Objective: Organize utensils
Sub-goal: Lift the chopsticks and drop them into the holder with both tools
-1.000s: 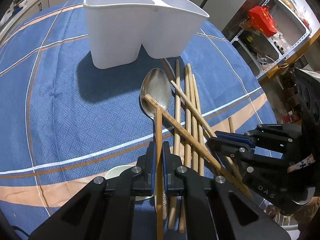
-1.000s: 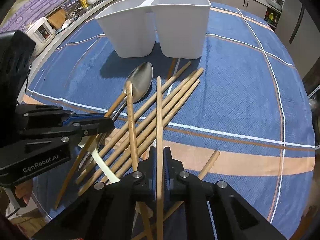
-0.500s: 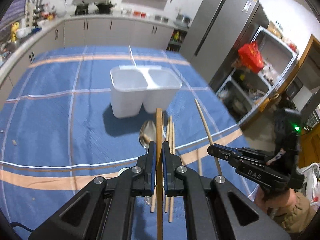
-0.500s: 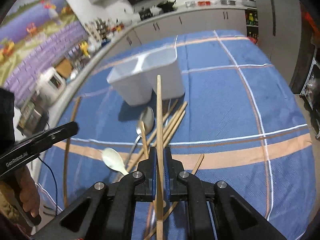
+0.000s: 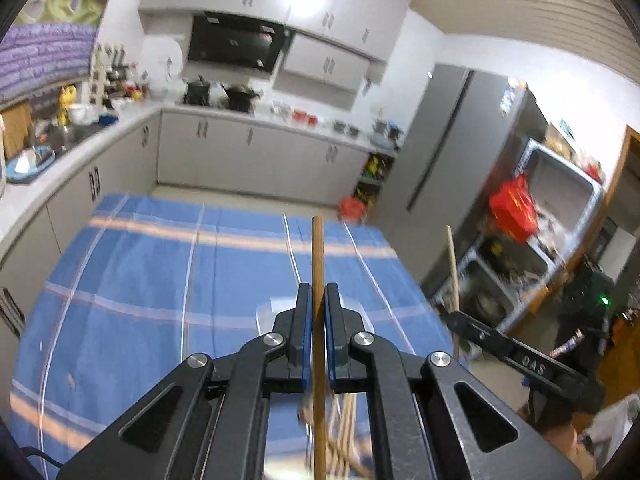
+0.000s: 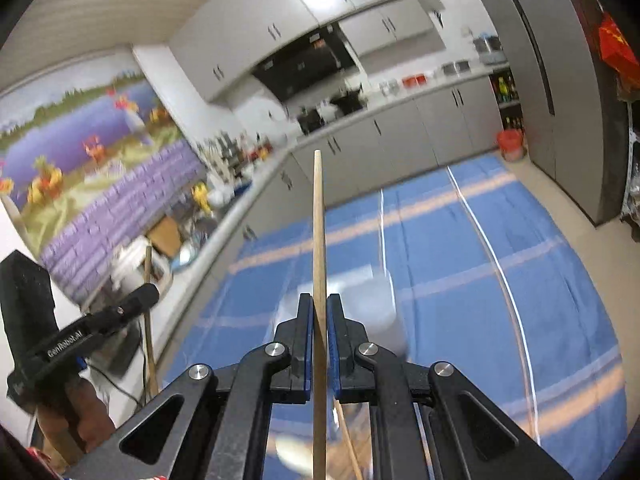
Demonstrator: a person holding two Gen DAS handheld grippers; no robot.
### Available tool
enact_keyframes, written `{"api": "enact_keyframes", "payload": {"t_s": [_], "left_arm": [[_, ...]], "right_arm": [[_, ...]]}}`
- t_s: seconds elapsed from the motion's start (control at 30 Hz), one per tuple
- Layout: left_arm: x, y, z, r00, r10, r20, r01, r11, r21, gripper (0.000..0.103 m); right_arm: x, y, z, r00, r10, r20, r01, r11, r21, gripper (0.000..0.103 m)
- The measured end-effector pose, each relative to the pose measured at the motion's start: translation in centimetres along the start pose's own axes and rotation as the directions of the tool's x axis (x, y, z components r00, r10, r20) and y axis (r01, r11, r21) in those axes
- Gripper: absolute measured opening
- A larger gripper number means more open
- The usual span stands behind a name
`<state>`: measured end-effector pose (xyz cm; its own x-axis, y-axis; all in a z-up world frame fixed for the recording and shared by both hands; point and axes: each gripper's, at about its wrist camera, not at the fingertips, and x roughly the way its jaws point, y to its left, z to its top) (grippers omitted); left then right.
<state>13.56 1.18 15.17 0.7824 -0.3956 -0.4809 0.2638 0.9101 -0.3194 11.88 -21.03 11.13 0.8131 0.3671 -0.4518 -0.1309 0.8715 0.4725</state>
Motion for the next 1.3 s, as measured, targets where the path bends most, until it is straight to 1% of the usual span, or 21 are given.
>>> {"api": "enact_keyframes", "payload": {"t_s": [0.1, 0.13, 0.3, 0.37, 0.47, 0.53, 0.63, 0.73, 0.83, 0.97, 1.03, 1.07, 1.1, 1.13, 1.2, 1.23, 1.27, 1.3], "left_arm": [[3.0, 0.2, 2.7, 0.999, 0.009, 0.048, -0.008, 1.000, -0.022, 0.005], [4.0, 0.2, 3.4, 0.998, 0.016, 0.062, -0.015, 1.000, -0.023, 0.005], [9.1, 0.5, 6.2, 0.991, 0.066, 0.120, -0.065, 0.998, -0.020, 0.005], [11.1, 0.9, 6.6, 0.987, 0.083, 0.134, -0.081, 0.996, -0.024, 0.005], [13.5, 1.4, 6.4, 0.985, 0.098, 0.140, -0.095, 0.995, -0.033, 0.005], [15.3, 1.7, 5.9, 0.983, 0.120, 0.138, -0.118, 0.993, -0.024, 0.005], [17.4, 2.0, 4.6, 0.982, 0.149, 0.118, -0.150, 0.989, 0.002, 0.005], [18.5, 2.5, 3.3, 0.985, 0.153, 0.081, -0.154, 0.988, 0.008, 0.005], [18.5, 2.8, 2.1, 0.987, 0.151, 0.053, -0.151, 0.988, 0.010, 0.005], [17.7, 2.8, 1.1, 0.987, 0.159, 0.036, -0.160, 0.987, 0.007, 0.006], [17.2, 2.9, 0.9, 0.988, 0.154, 0.024, -0.154, 0.988, -0.004, 0.014], [16.8, 3.0, 0.8, 0.988, 0.155, 0.023, -0.155, 0.988, -0.011, 0.026], [16.4, 3.0, 0.8, 0.987, 0.160, 0.028, -0.160, 0.987, -0.017, 0.035], [15.7, 3.0, 0.8, 0.985, 0.166, 0.040, -0.166, 0.986, -0.022, 0.037], [14.6, 2.9, 0.8, 0.984, 0.170, 0.054, -0.168, 0.985, -0.026, 0.039], [13.9, 2.9, 0.9, 0.984, 0.170, 0.056, -0.169, 0.985, -0.028, 0.040], [13.3, 3.0, 1.0, 0.984, 0.171, 0.059, -0.169, 0.985, -0.032, 0.042], [12.5, 3.1, 1.0, 0.982, 0.175, 0.065, -0.173, 0.984, -0.037, 0.042]], "right_arm": [[2.8, 0.0, 2.4, 0.999, -0.016, 0.044, 0.016, 1.000, 0.011, 0.007], [4.2, -0.1, 3.4, 0.997, -0.035, 0.064, 0.034, 0.999, 0.010, 0.007], [9.2, -0.1, 5.5, 0.984, -0.121, 0.131, 0.126, 0.992, -0.032, 0.007], [10.8, -0.2, 5.9, 0.977, -0.152, 0.150, 0.161, 0.986, -0.052, 0.007], [12.7, -0.1, 5.5, 0.964, -0.201, 0.175, 0.222, 0.969, -0.107, 0.007], [13.7, -0.1, 4.9, 0.959, -0.221, 0.175, 0.247, 0.959, -0.138, 0.007], [14.9, -0.7, 3.8, 0.964, -0.226, 0.142, 0.246, 0.959, -0.140, 0.007], [15.1, -1.5, 2.6, 0.969, -0.224, 0.101, 0.236, 0.963, -0.127, 0.007], [14.7, -1.7, 1.3, 0.974, -0.218, 0.064, 0.225, 0.965, -0.133, 0.007], [14.4, -1.5, 0.0, 0.976, -0.214, 0.028, 0.216, 0.964, -0.153, 0.008], [14.4, -1.4, -0.4, 0.977, -0.214, 0.013, 0.214, 0.963, -0.163, 0.008], [14.4, -1.4, -0.6, 0.977, -0.214, 0.003, 0.212, 0.963, -0.168, 0.009], [14.4, -1.4, -0.7, 0.977, -0.215, -0.004, 0.211, 0.962, -0.170, 0.009], [14.3, -1.4, -0.9, 0.977, -0.214, -0.011, 0.209, 0.963, -0.171, 0.012], [14.0, -1.4, -1.0, 0.977, -0.210, -0.017, 0.204, 0.964, -0.170, 0.022], [13.8, -1.4, -1.0, 0.977, -0.212, -0.016, 0.206, 0.963, -0.171, 0.030], [13.4, -1.3, -1.1, 0.977, -0.213, -0.013, 0.207, 0.963, -0.175, 0.032], [13.1, -1.0, -1.0, 0.977, -0.213, -0.009, 0.208, 0.962, -0.177, 0.032]]}}
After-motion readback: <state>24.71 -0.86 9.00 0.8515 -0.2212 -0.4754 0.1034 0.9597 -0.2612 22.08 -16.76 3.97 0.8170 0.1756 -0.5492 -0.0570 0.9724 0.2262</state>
